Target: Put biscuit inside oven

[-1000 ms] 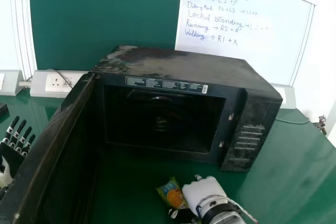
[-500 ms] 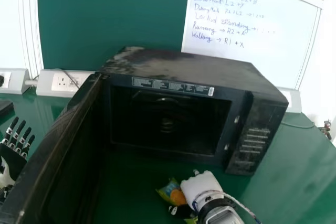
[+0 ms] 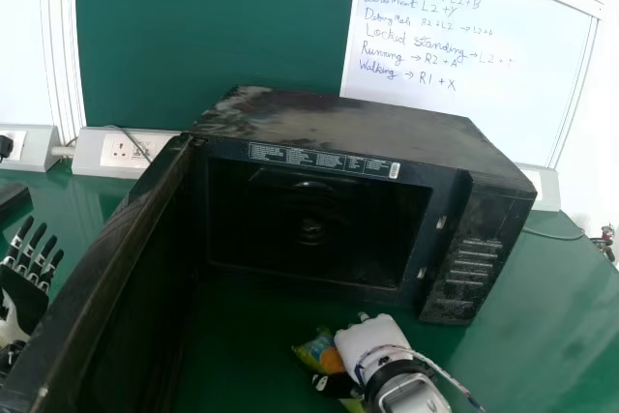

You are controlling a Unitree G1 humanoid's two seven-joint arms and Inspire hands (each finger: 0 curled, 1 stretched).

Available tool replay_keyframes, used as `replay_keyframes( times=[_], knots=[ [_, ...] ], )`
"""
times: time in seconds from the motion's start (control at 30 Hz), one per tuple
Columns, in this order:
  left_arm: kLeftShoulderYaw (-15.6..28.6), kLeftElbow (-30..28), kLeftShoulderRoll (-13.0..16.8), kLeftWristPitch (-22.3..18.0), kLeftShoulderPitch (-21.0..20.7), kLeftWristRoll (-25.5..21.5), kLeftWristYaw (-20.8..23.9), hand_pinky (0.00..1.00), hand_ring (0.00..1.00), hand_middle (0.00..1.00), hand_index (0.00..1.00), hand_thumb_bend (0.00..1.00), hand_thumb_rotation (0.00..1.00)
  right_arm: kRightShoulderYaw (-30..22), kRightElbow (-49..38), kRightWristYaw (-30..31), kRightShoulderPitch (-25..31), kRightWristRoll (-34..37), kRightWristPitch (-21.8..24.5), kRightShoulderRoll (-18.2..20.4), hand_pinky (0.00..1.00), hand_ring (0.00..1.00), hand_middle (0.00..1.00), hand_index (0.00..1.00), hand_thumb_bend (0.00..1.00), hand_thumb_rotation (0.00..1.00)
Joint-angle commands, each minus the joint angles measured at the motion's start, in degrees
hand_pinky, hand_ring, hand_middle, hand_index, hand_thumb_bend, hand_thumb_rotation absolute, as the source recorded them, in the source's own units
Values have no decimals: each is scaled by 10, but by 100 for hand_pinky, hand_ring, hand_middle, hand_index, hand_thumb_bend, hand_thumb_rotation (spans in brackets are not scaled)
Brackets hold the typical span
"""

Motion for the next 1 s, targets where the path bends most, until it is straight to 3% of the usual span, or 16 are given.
replay_keyframes(
  times=[0.0, 0.03, 0.07, 0.1, 0.23, 0.4, 0.7, 0.87, 0.97],
  knots=[
    [-6, -7, 4, 1, -3, 2, -4, 85, 91, 93, 96, 82, 45, 11, 39, 40, 27, 0, -3, -10, 45, 61, 77, 81, 69, 24],
    [-5, -7, 4, 1, -4, 0, -3, 85, 91, 93, 97, 82, 45, 11, 44, 51, 25, -4, 7, -2, 36, 50, 69, 79, 68, 23],
    [-5, -7, 4, 2, -4, 1, -2, 85, 91, 93, 96, 83, 45, 8, 50, 66, 24, -13, 23, 12, 24, 35, 52, 79, 65, 19],
    [-5, -7, 4, 3, -4, 0, 1, 85, 90, 93, 96, 83, 45, 5, 57, 77, 24, -20, 42, 28, 18, 28, 43, 77, 63, 18],
    [-6, -8, 3, 4, -5, 0, 3, 85, 90, 93, 96, 83, 45, -6, 50, 38, 40, -1, 72, 46, 7, 14, 27, 79, 68, 3],
    [-8, -11, 3, 3, -4, 4, 4, 84, 90, 92, 96, 84, 45, -10, 23, 22, 52, 11, 79, 46, 5, 12, 25, 83, 68, 0],
    [-7, -6, 5, 2, -4, 1, -5, 85, 91, 93, 97, 83, 46, -12, -7, 27, 53, 13, 76, 46, 4, 11, 23, 79, 64, 0],
    [-7, -3, 3, 1, -6, -2, -4, 85, 91, 94, 98, 82, 45, -22, -43, 40, 48, 28, 73, 47, 5, 12, 24, 76, 60, 7],
    [-9, -4, 3, -1, -6, 5, -1, 85, 91, 93, 96, 83, 45, -28, -63, 44, 42, 41, 58, 35, 4, 11, 23, 74, 64, 1]
  ],
)
